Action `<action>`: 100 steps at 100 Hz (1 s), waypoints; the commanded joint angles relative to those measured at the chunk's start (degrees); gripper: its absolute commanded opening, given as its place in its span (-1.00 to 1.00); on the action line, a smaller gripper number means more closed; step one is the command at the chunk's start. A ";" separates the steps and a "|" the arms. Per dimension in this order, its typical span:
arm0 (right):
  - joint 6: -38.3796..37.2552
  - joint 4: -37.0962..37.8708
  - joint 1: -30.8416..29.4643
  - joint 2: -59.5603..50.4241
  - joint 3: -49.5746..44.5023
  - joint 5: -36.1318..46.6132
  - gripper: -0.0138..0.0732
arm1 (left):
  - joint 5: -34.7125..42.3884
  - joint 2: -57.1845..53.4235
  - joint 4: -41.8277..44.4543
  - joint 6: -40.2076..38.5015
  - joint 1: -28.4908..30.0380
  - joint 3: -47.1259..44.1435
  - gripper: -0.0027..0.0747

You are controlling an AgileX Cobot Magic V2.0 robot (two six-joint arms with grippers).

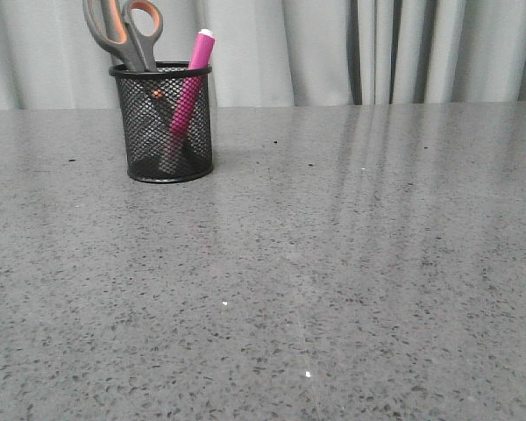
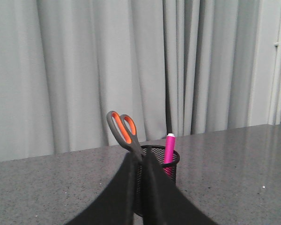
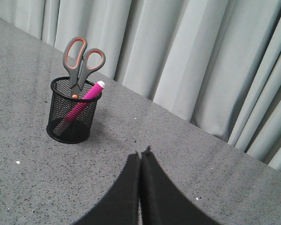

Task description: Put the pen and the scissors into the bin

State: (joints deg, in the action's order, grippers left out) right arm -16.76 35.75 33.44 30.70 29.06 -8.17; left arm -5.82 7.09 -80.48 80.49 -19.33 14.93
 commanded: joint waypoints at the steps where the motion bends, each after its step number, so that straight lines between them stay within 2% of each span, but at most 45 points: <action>1: -0.05 1.09 -0.23 0.10 1.53 3.28 -0.82 | 1.11 0.50 3.95 -0.58 -0.12 1.50 -0.98; 5: -0.05 1.09 -0.23 0.10 1.53 3.28 -0.82 | -1.18 0.50 11.60 -3.85 0.50 1.50 -0.98; 8: -0.05 1.09 -0.23 0.10 1.53 3.28 -0.82 | -3.23 0.50 22.46 -8.57 1.04 1.50 -0.98; 12: -0.05 1.09 -0.23 0.10 1.53 3.28 -0.82 | -4.53 0.50 33.49 -20.90 2.10 1.50 -0.98; 13: -0.05 1.09 -0.23 0.10 1.53 3.28 -0.82 | -4.83 0.50 38.30 -26.30 2.33 1.50 -0.98; 15: -0.05 1.09 -0.23 0.10 1.53 3.28 -0.82 | -5.28 0.50 45.99 -31.95 3.14 1.36 -0.98; 20: -0.05 1.09 -0.23 0.10 1.53 3.28 -0.82 | -6.93 0.50 62.54 -52.96 5.46 0.87 -0.98; 22: -0.05 1.09 -0.23 0.10 1.53 3.28 -0.82 | -7.21 0.23 67.85 -57.01 6.61 0.66 -0.98; 27: -0.05 1.09 -0.23 0.10 1.53 3.36 -0.82 | -7.20 -0.46 74.66 -66.71 9.48 -0.84 -0.98; 38: -0.05 1.09 -0.23 0.10 1.53 3.36 -0.82 | -4.90 -3.66 75.11 -67.68 16.02 -4.60 -0.98; 52: -0.05 1.09 -0.23 0.10 1.53 3.36 -0.82 | -4.04 -8.79 75.11 -67.68 20.67 -9.19 -0.98; 74: -0.05 1.09 -0.23 0.10 1.53 3.36 -0.82 | -9.73 -9.08 73.75 -70.22 22.09 -13.65 -0.98; 100: -0.05 1.09 -0.23 0.10 1.53 3.36 -0.82 | -10.36 -9.08 73.09 -70.93 22.09 -17.09 -0.98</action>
State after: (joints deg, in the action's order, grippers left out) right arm -16.76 35.75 33.44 30.70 29.06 -8.17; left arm -19.19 -0.18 -6.52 10.26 2.65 -0.05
